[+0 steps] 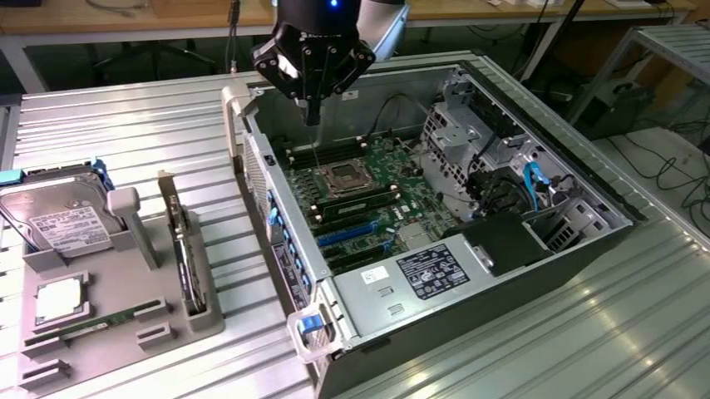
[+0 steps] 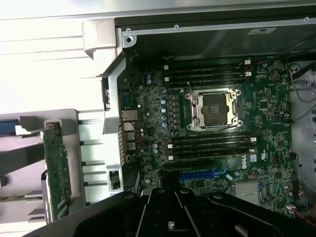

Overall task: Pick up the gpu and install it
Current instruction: 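Reach for the gpu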

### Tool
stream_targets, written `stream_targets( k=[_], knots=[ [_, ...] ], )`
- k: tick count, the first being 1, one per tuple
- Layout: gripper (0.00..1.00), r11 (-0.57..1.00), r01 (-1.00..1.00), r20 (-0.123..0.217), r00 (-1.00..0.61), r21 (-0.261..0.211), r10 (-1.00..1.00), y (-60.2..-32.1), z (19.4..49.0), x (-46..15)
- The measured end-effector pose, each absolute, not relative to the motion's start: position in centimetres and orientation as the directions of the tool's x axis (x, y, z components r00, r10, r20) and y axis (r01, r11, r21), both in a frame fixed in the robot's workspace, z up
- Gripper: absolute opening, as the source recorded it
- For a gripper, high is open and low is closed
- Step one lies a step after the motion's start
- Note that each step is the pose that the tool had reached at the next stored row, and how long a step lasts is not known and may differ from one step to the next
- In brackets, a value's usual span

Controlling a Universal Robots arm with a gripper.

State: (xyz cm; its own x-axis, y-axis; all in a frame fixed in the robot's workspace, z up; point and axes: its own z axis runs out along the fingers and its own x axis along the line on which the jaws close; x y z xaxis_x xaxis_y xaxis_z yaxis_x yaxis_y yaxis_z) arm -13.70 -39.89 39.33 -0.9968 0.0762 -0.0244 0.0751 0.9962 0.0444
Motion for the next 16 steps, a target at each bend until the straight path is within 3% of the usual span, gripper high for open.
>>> stream_targets(
  k=[16],
  knots=[
    [0.11,0.996,0.075,-0.024,-0.997,0.044,0.076,-39.90,39.31,-14.61]
  ],
)
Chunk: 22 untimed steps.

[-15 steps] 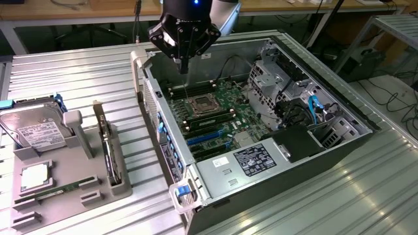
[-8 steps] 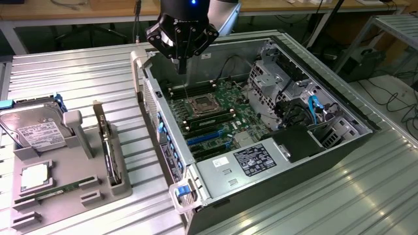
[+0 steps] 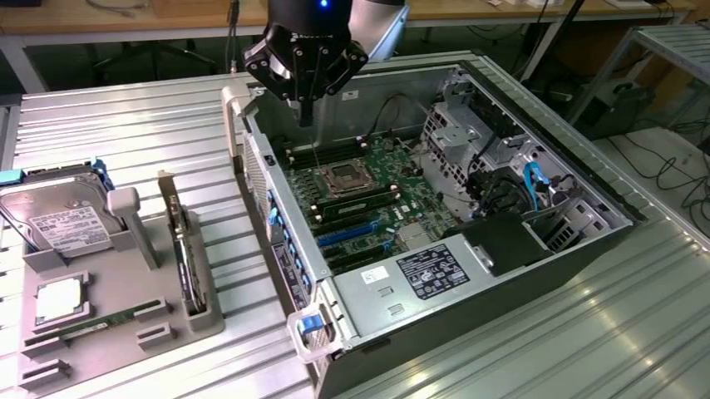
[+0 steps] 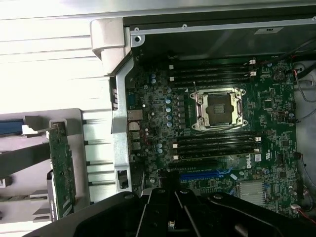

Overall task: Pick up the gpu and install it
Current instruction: 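Reach for the gpu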

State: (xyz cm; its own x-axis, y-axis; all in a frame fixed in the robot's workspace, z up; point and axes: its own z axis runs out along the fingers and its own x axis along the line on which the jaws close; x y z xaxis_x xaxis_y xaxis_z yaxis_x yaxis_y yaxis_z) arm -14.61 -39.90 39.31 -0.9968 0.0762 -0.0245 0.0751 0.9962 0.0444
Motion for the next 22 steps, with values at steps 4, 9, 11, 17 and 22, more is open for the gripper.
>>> stream_targets(
  k=[4,9,11,17,22],
  knots=[
    [0.11,0.996,0.075,-0.024,-0.997,0.044,0.076,-39.9,39.3,-14.9],
    [0.11,0.996,0.075,-0.024,-0.997,0.044,0.076,-39.9,39.3,-15.3],
    [0.11,0.996,0.075,-0.025,-0.997,0.044,0.076,-39.9,39.3,-15.5],
    [0.11,0.996,0.075,-0.024,-0.997,0.044,0.076,-39.9,39.3,-16.1],
    [0.11,0.996,0.075,-0.024,-0.997,0.044,0.076,-39.9,39.3,-16.6]
  ],
)
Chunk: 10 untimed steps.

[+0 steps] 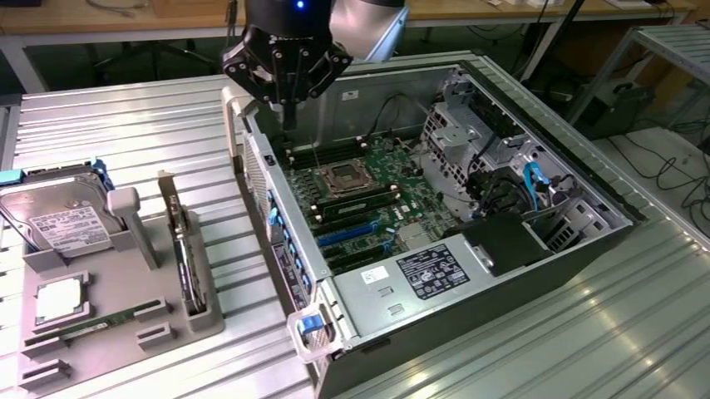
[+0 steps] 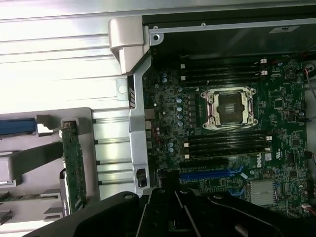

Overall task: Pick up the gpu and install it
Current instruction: 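Reach for the gpu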

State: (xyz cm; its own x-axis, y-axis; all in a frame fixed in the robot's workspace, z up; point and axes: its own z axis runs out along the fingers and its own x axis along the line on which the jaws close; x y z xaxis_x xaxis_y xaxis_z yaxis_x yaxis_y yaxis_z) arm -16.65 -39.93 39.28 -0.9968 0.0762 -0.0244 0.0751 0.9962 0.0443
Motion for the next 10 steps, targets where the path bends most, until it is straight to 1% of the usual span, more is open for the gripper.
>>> stream_targets(
  k=[10],
  knots=[
    [0.11,0.996,0.075,-0.024,-0.997,0.044,0.076,-40.0,39.3,-17.9]
  ],
)
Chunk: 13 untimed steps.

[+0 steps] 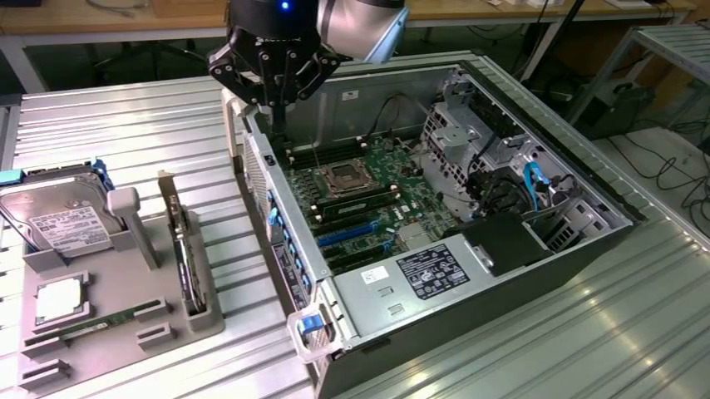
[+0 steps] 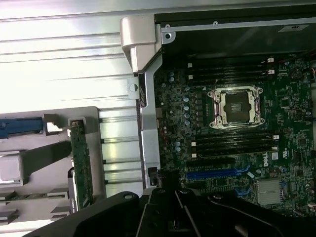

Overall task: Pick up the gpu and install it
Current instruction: 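Reach for the gpu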

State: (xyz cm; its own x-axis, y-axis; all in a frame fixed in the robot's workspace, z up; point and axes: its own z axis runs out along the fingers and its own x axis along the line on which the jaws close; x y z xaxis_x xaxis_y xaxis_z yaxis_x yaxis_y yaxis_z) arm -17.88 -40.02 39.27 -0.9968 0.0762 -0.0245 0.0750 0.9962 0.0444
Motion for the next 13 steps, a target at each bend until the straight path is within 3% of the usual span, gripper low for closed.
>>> stream_targets(
  k=[13],
  knots=[
    [0.11,0.996,0.075,-0.024,-0.997,0.044,0.076,-40.2,39.3,-19.7]
  ],
)
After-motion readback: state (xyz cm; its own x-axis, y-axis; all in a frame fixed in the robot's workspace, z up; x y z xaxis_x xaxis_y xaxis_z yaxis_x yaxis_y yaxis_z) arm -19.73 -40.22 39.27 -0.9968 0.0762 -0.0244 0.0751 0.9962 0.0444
